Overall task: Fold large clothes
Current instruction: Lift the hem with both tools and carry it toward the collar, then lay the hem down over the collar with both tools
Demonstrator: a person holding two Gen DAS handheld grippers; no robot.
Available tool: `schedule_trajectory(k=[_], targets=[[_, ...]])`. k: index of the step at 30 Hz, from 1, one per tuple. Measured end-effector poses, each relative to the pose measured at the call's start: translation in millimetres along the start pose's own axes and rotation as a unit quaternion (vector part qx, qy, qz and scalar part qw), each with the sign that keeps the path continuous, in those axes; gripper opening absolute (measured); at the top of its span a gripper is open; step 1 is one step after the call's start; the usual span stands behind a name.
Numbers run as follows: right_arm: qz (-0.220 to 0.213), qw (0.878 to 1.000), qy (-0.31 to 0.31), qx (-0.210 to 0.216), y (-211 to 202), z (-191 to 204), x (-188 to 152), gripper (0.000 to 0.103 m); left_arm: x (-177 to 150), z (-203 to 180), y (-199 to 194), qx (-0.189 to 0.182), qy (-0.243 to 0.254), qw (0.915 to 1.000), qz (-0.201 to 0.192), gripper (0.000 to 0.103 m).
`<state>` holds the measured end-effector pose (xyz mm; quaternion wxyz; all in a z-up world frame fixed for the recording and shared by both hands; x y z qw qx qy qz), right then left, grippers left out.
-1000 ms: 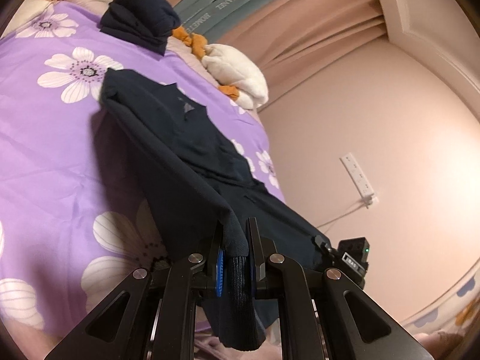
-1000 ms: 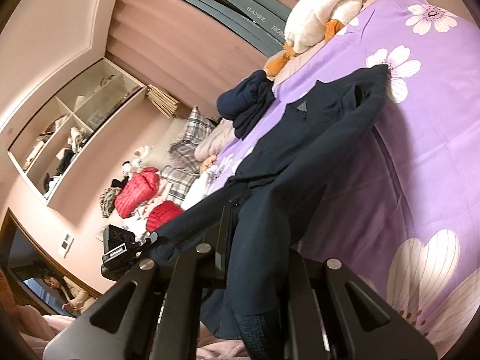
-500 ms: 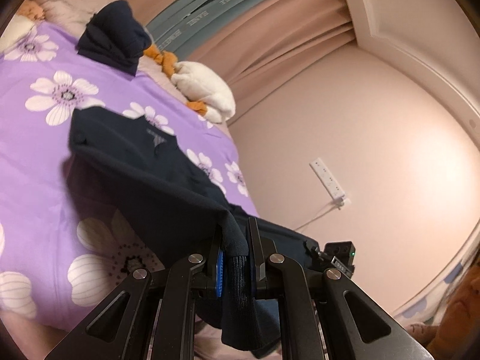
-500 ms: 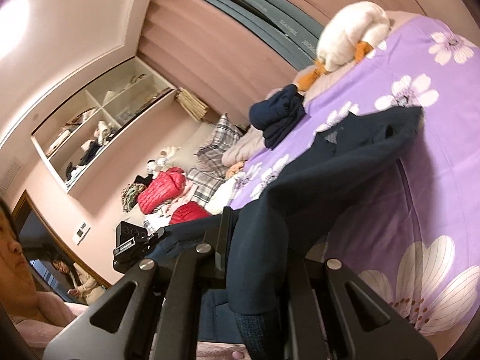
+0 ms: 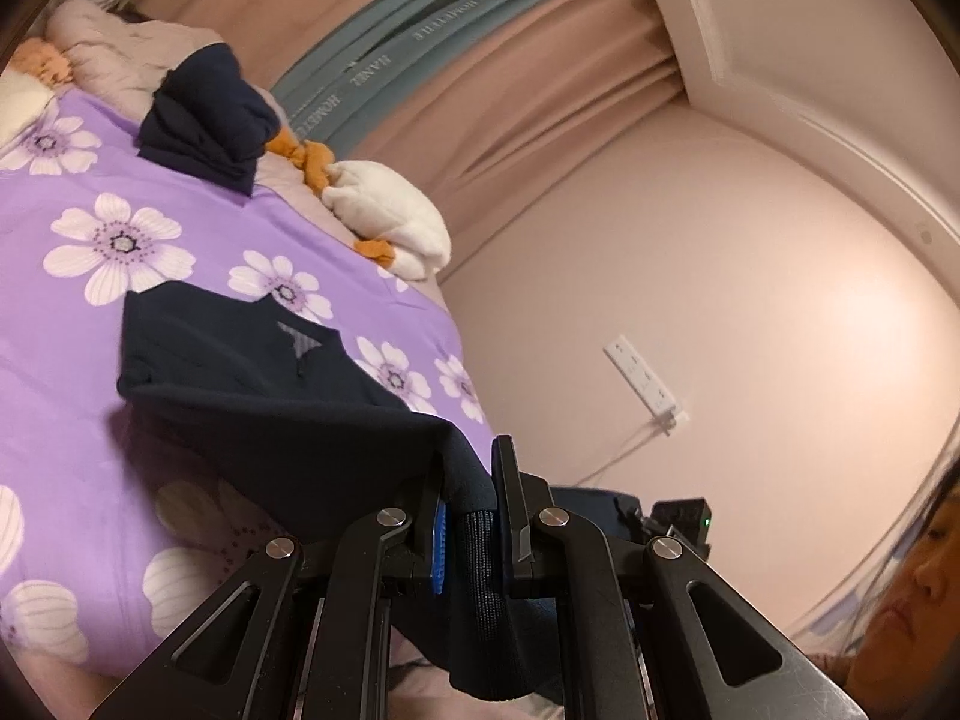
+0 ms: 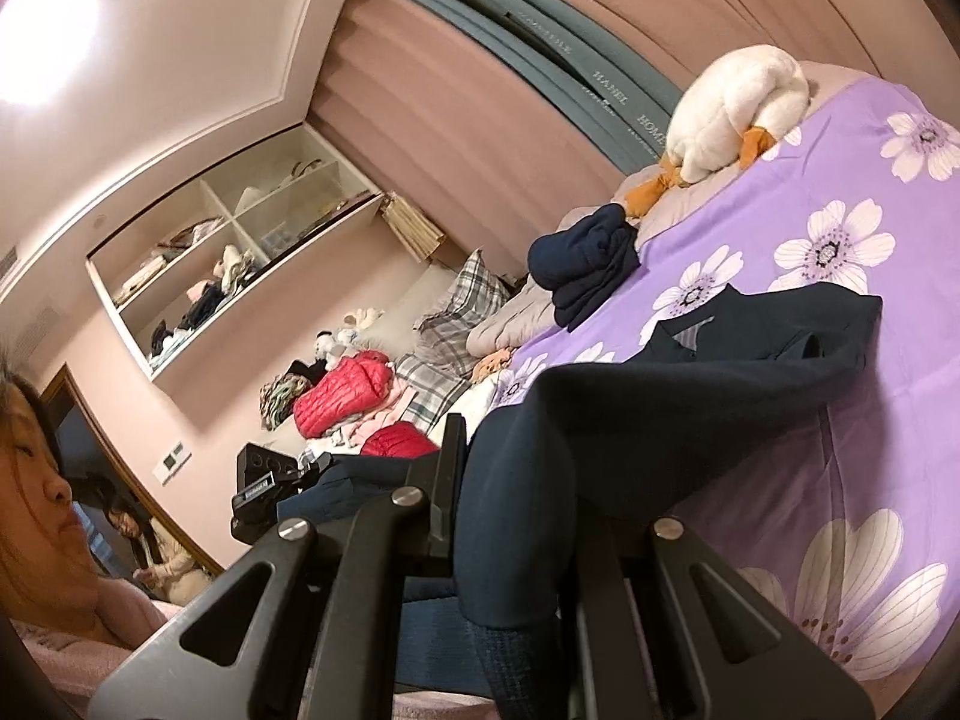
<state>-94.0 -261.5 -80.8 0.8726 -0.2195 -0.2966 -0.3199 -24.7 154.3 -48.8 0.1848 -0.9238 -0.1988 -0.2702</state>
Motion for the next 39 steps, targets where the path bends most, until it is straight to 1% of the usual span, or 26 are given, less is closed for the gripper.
schedule_trajectory(k=[6,12,19,24,29,33,36,39], targets=[[-0.014,0.999,0.044,-0.011,3.8,-24.2,9.6,0.011,13.9,21.5,-0.3,0.003,-0.035,0.9990,-0.026,0.008],[-0.027,0.998,0.047,-0.011,14.8,-28.6,30.0,0.011,35.0,31.6,4.0,0.010,-0.043,0.9981,-0.044,0.008],[-0.050,0.996,0.066,-0.024,27.5,-49.0,61.7,0.011,63.5,47.4,7.8,0.023,-0.054,0.9957,-0.071,0.008],[-0.055,0.995,0.079,-0.034,41.1,-65.0,81.5,0.011,79.5,61.3,18.3,0.030,-0.061,0.9949,-0.074,0.009],[-0.057,0.992,0.096,-0.052,54.3,-84.3,97.9,0.011,98.2,83.3,31.8,0.038,-0.084,0.9930,-0.074,0.008],[-0.058,0.991,0.096,-0.070,61.5,-95.7,105.8,0.011,106.4,91.7,42.7,0.054,-0.080,0.9930,-0.068,0.008],[-0.054,0.990,0.092,-0.091,69.5,-106.1,109.4,0.011,109.5,95.8,54.3,0.087,-0.062,0.9923,-0.064,0.009],[-0.046,0.987,0.092,-0.120,79.1,-119.1,109.5,0.011,110.9,105.9,65.9,0.094,-0.066,0.9920,-0.053,0.009]])
Point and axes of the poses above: each gripper's, at about its wrist camera, not at the fingertips, and y roughly the way its jaws point, z to its left, x to its top, the point moved 1 cm from there along y, roughly the way its jaws point, and after that the axes turned 3 degrees about z, right-handed, at the moved point
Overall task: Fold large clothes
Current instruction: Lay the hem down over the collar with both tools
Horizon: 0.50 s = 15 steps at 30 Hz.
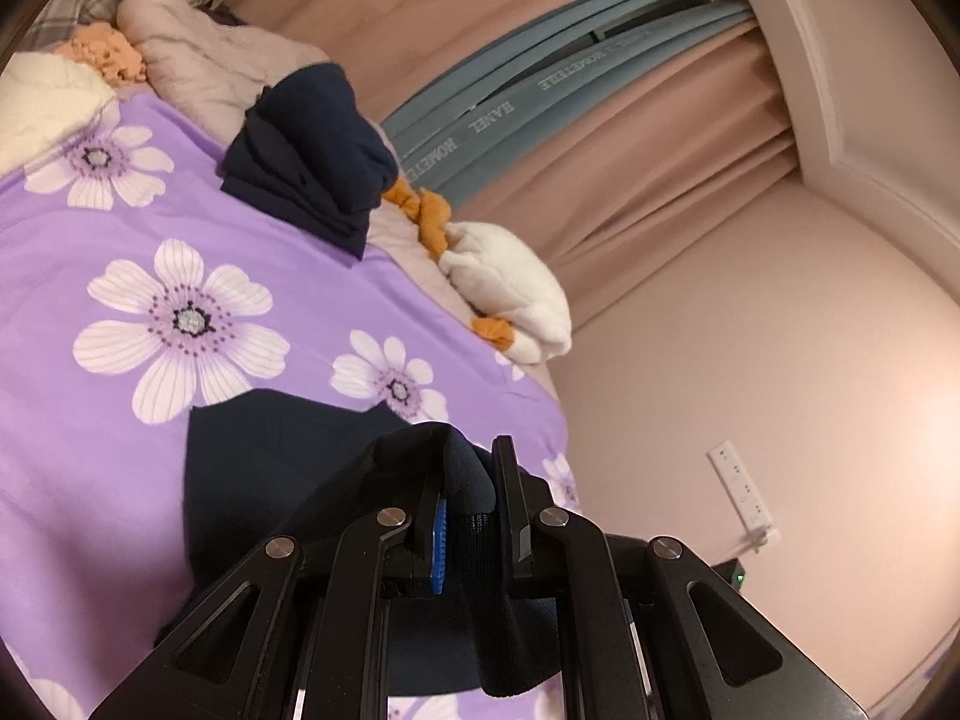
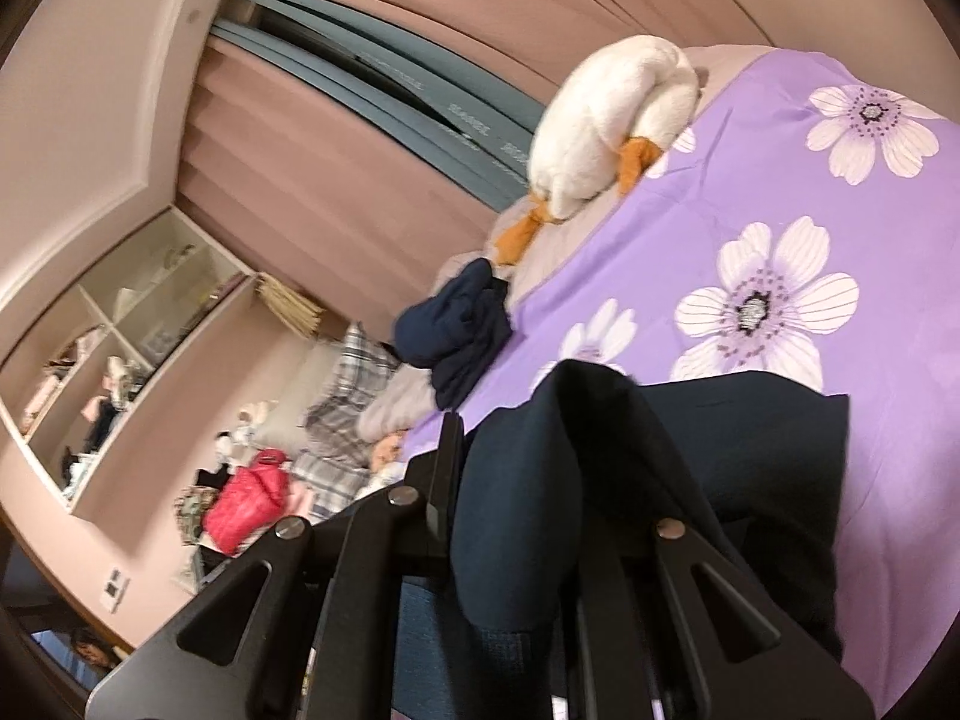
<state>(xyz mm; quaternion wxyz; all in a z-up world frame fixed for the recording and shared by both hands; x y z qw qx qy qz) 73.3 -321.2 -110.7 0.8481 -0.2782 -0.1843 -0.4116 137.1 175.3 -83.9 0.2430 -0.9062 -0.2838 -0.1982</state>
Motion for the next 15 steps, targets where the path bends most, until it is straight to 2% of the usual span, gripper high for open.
schedule_trajectory(k=[15], targets=[[0.033,0.997,0.023,-0.060,55.0,-46.3,7.4,0.011,18.3,46.6,60.2,0.057,-0.041,0.9966,0.042,0.009]])
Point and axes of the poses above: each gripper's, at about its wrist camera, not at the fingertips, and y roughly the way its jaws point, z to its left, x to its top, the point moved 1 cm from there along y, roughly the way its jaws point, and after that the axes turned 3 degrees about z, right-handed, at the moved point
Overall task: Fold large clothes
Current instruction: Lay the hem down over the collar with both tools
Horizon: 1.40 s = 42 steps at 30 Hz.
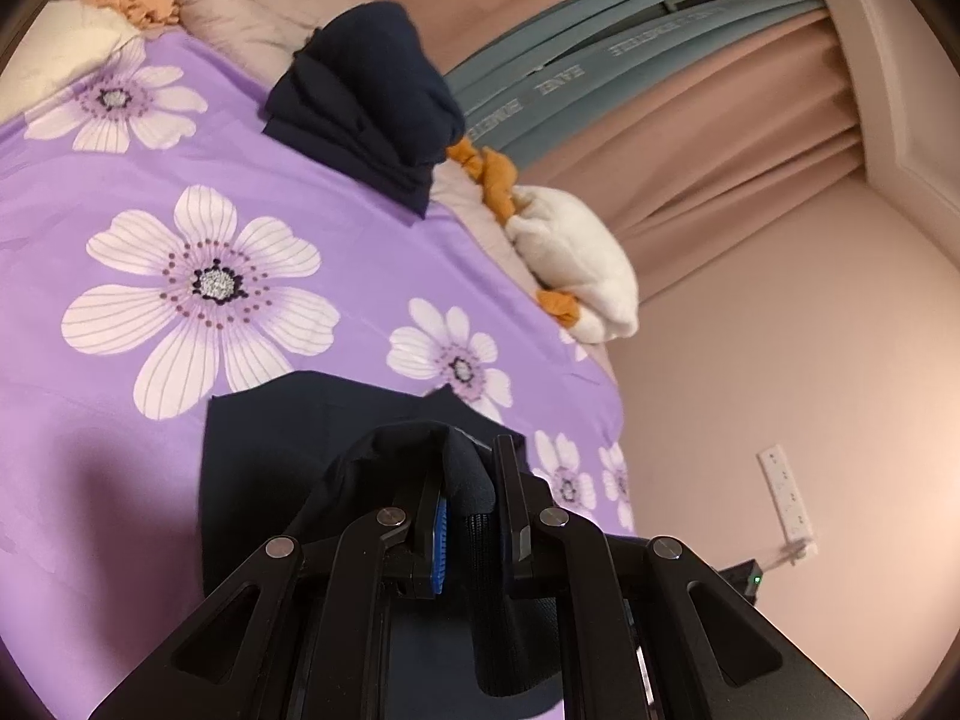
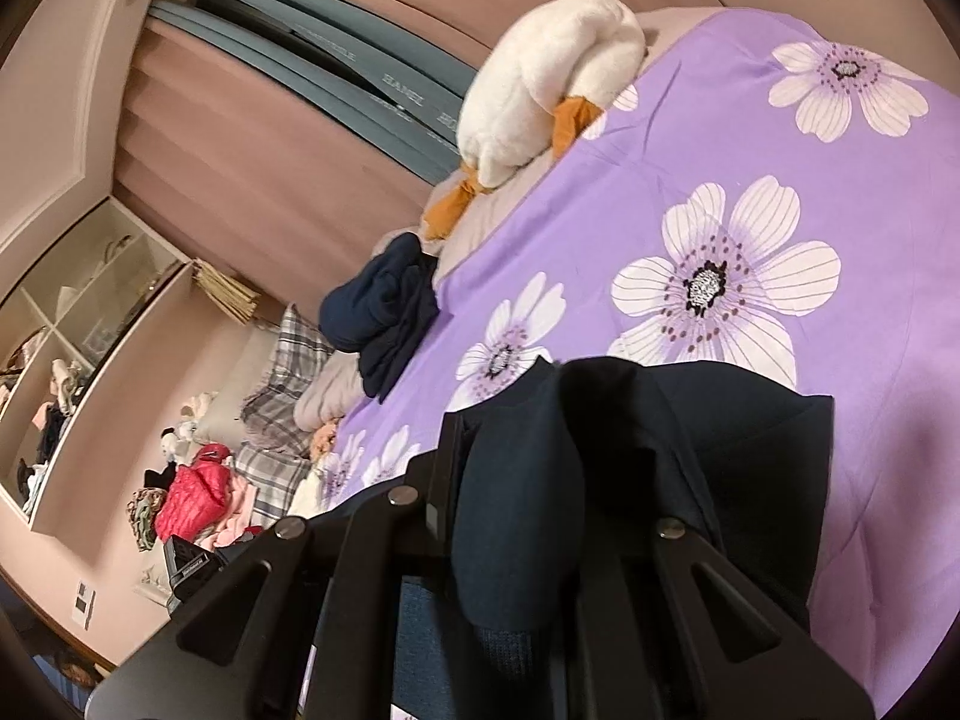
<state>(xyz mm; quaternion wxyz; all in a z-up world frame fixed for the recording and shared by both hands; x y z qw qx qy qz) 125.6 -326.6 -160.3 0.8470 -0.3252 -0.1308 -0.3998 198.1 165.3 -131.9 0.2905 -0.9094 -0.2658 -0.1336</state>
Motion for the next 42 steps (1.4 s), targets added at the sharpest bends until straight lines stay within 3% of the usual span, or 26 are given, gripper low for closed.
schedule_trajectory(k=[21,42], targets=[[0.060,0.995,0.052,-0.066,92.9,-50.7,33.9,0.012,50.5,59.9,95.2,0.091,-0.071,0.9920,0.052,0.009],[0.095,0.989,0.078,-0.083,116.8,-71.7,39.8,0.016,53.0,97.6,120.7,0.130,-0.121,0.9812,0.076,0.009]])
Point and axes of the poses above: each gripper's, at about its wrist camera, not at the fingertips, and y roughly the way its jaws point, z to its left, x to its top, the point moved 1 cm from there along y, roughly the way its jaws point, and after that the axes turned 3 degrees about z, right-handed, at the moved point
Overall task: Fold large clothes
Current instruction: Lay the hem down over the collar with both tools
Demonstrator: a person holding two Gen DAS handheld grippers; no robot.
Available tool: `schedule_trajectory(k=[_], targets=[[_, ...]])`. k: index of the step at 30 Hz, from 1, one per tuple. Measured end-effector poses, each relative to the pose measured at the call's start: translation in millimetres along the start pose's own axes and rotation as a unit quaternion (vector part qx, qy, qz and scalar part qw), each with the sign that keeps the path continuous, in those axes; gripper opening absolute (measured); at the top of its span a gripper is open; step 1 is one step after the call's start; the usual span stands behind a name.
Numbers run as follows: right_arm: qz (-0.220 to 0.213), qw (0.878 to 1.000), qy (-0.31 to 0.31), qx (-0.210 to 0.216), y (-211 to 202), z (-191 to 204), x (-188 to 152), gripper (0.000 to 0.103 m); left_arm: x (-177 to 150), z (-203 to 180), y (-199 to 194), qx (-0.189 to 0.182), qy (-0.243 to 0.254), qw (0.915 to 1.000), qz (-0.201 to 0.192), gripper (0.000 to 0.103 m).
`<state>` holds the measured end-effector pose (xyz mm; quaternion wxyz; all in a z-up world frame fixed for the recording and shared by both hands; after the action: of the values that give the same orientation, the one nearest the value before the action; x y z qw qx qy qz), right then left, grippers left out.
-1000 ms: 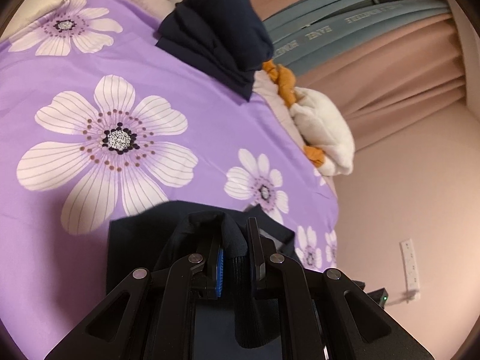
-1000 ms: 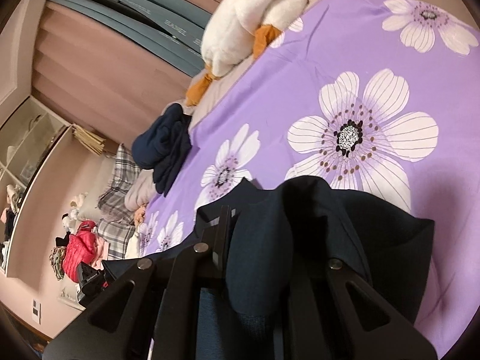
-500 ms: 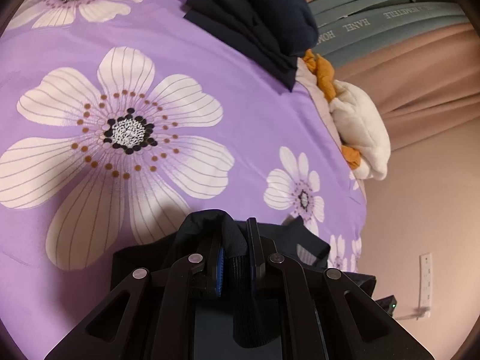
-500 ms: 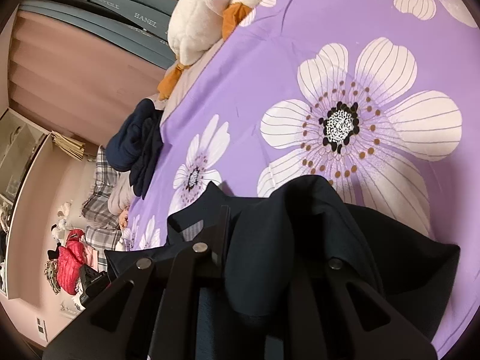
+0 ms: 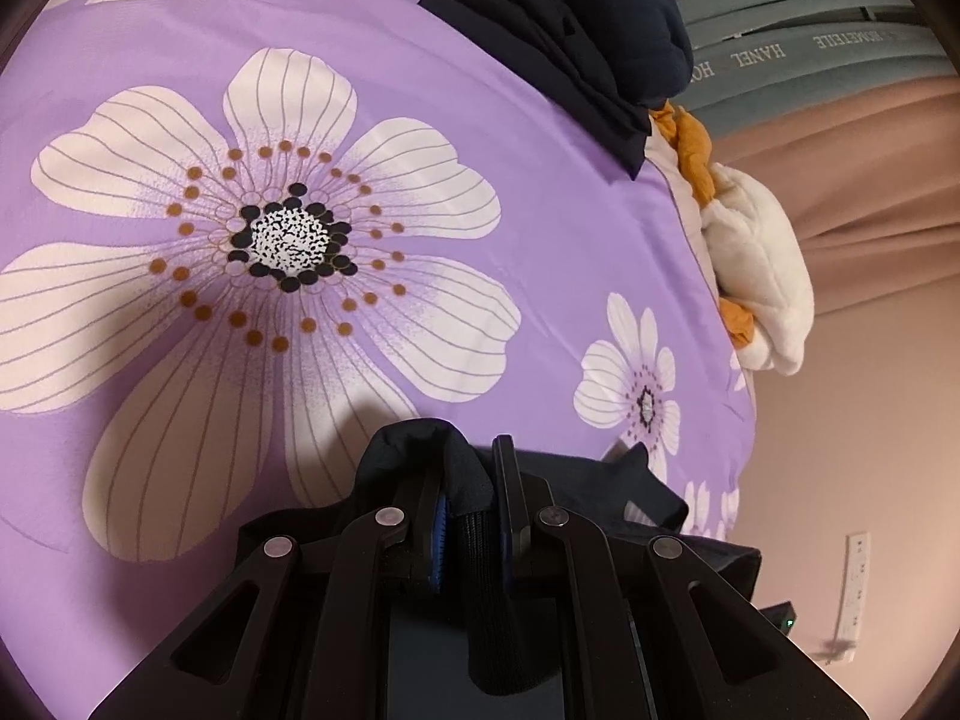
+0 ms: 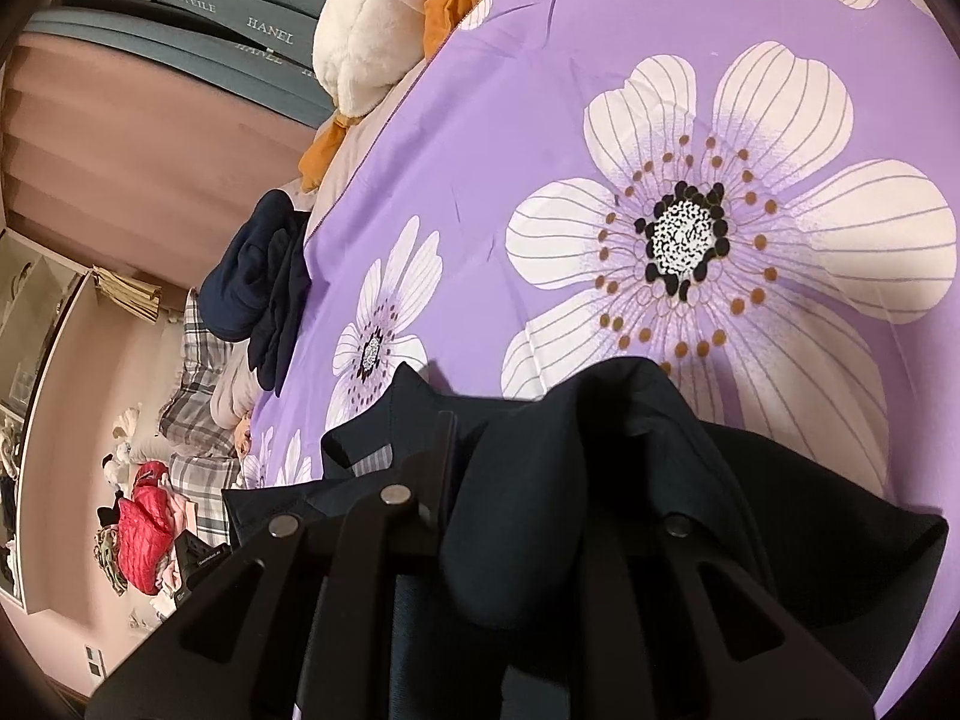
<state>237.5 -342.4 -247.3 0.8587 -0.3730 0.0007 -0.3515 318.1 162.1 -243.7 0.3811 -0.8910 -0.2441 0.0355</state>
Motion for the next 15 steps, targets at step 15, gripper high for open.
schedule_trajectory(k=[15], targets=[[0.006,1.000,0.003,-0.018,1.1,-3.1,-1.6,0.016,-1.4,-8.8,9.8,0.048,0.037,0.9981,-0.005,0.009]])
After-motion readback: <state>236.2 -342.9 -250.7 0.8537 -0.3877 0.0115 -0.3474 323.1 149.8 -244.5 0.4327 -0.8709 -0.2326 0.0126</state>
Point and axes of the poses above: each gripper's, at about its wrist camera, not at the fingertips, and y roughly the way its jaws point, z to its left, x to its top, the point moved 1 cm from there along y, roughly the way its jaws point, and after that the axes turned 3 degrees about z, right-handed, at the moved point
